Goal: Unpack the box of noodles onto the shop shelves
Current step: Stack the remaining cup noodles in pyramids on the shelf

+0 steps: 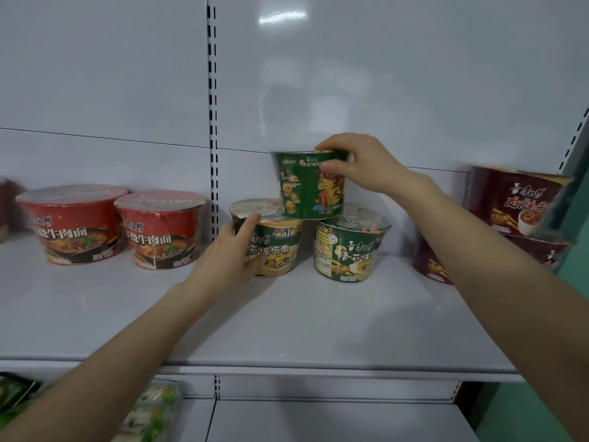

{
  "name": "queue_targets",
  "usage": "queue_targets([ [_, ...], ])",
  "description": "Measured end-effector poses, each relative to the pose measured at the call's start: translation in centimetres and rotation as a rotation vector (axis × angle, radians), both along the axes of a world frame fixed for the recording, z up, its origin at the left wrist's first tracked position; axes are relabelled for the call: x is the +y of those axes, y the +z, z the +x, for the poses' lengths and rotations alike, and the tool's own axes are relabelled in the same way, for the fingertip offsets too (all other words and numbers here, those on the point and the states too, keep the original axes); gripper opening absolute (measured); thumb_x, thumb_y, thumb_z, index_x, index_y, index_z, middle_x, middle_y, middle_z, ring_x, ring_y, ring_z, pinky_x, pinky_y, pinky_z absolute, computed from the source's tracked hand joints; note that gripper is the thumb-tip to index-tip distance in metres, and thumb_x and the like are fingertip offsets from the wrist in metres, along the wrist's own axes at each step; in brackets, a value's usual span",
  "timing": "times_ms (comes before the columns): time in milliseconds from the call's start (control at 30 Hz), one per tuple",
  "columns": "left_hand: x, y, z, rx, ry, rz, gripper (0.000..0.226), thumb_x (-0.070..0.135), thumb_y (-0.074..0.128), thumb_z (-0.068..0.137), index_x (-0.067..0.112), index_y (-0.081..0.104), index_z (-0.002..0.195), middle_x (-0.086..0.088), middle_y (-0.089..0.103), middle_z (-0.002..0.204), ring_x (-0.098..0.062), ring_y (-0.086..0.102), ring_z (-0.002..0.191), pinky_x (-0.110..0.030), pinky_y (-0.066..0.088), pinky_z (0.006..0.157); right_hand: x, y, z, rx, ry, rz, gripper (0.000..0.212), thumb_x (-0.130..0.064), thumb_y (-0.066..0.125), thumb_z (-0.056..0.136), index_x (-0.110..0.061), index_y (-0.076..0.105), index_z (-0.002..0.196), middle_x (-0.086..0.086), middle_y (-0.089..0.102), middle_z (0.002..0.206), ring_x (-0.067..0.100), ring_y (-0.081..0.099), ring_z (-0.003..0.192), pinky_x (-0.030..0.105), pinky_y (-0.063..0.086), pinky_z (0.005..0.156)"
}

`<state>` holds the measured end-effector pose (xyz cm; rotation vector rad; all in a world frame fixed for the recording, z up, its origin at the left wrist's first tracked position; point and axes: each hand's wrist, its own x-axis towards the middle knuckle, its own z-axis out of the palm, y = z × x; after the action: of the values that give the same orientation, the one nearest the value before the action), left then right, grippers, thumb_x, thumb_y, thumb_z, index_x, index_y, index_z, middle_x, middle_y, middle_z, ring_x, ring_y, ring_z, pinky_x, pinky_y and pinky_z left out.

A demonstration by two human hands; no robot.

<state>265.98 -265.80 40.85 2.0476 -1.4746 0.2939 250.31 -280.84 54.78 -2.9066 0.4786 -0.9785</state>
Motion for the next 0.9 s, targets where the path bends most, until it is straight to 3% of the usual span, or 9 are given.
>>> queue_targets([
  [133,-0.1,0.1,-0.3,0.019,0.002,-0.007,0.070,0.032,0.057,0.090,0.024,0.015,0.145,-0.017,0.033,0.142,-0.032,0.047,0.121,-0.041,0.045,0.092,-0.5,0.2,-1.4,-0.006,0.003,0.176,0.031,0.000,0.048,0.088,-0.013,0.055,0.115,-0.002,0.054,0.119,0.009,0.047,0.106,0.022,0.038,0.091],
  [233,-0.1,0.2,-0.3,0.033,0.006,-0.009,0.070,0.031,0.058,0.089,0.023,0.017,0.145,-0.017,0.034,0.141,-0.033,0.046,0.122,-0.041,0.044,0.093,0.4,-0.1,-0.4,0.002,-0.058,0.167,0.042,-0.027,0.056,0.088,-0.019,0.047,0.128,0.000,0.049,0.133,0.014,0.045,0.119,0.028,0.038,0.092],
  [333,-0.2,0.3,-0.2,0.040,-0.001,-0.006,0.069,0.032,0.058,0.089,0.024,0.018,0.144,-0.017,0.035,0.139,-0.032,0.048,0.119,-0.041,0.045,0.092,1.0,-0.7,1.2,0.048,-0.198,-0.009,0.057,-0.049,0.061,0.081,-0.021,0.047,0.129,0.004,0.053,0.126,0.021,0.049,0.113,0.034,0.041,0.087],
  [433,-0.2,0.2,-0.1,0.047,-0.008,-0.006,0.069,0.032,0.058,0.089,0.025,0.018,0.144,-0.017,0.036,0.139,-0.032,0.048,0.119,-0.041,0.045,0.093,0.5,-0.3,1.1,0.013,-0.116,-0.015,0.036,-0.030,0.063,0.085,-0.013,0.058,0.117,0.008,0.058,0.115,0.021,0.052,0.103,0.025,0.034,0.077],
  [533,-0.2,0.1,-0.1,0.047,-0.011,-0.008,0.068,0.032,0.057,0.089,0.025,0.017,0.144,-0.017,0.035,0.139,-0.033,0.048,0.119,-0.041,0.044,0.093,-0.2,0.4,-0.8,-0.018,0.005,0.129,0.028,-0.004,0.056,0.088,-0.008,0.059,0.115,0.006,0.058,0.120,0.009,0.047,0.104,0.006,0.035,0.073],
  [600,-0.2,0.1,-0.2,0.047,-0.009,-0.015,0.068,0.032,0.057,0.089,0.025,0.017,0.144,-0.017,0.035,0.139,-0.033,0.049,0.117,-0.041,0.045,0.092,-0.6,0.7,-1.5,-0.002,-0.019,0.194,0.036,0.004,0.048,0.088,-0.013,0.057,0.119,0.000,0.052,0.129,0.007,0.042,0.117,0.005,0.031,0.084],
  [667,-0.2,0.0,-0.2,0.047,-0.009,-0.024,0.068,0.031,0.057,0.089,0.024,0.017,0.144,-0.017,0.035,0.138,-0.033,0.049,0.117,-0.041,0.045,0.091,-0.7,0.5,-1.2,0.030,-0.056,0.206,0.040,-0.002,0.049,0.087,-0.018,0.053,0.124,-0.002,0.047,0.135,0.012,0.039,0.126,0.018,0.030,0.094],
  [800,-0.2,0.0,-0.2,0.048,-0.018,-0.025,0.069,0.031,0.058,0.089,0.023,0.017,0.144,-0.018,0.035,0.138,-0.034,0.049,0.117,-0.041,0.044,0.091,-0.2,-0.7,0.7,-0.013,-0.119,0.094,0.048,-0.041,0.065,0.081,-0.018,0.054,0.122,0.000,0.052,0.114,0.014,0.047,0.101,0.027,0.037,0.083],
  [900,-0.2,0.0,-0.2,0.053,-0.022,-0.023,0.071,0.031,0.058,0.089,0.023,0.016,0.145,-0.017,0.034,0.140,-0.033,0.048,0.119,-0.040,0.043,0.093,-0.4,-0.7,0.9,-0.086,-0.094,0.051,0.036,-0.033,0.066,0.083,-0.012,0.060,0.112,0.005,0.059,0.108,0.012,0.049,0.093,0.024,0.036,0.074],
])
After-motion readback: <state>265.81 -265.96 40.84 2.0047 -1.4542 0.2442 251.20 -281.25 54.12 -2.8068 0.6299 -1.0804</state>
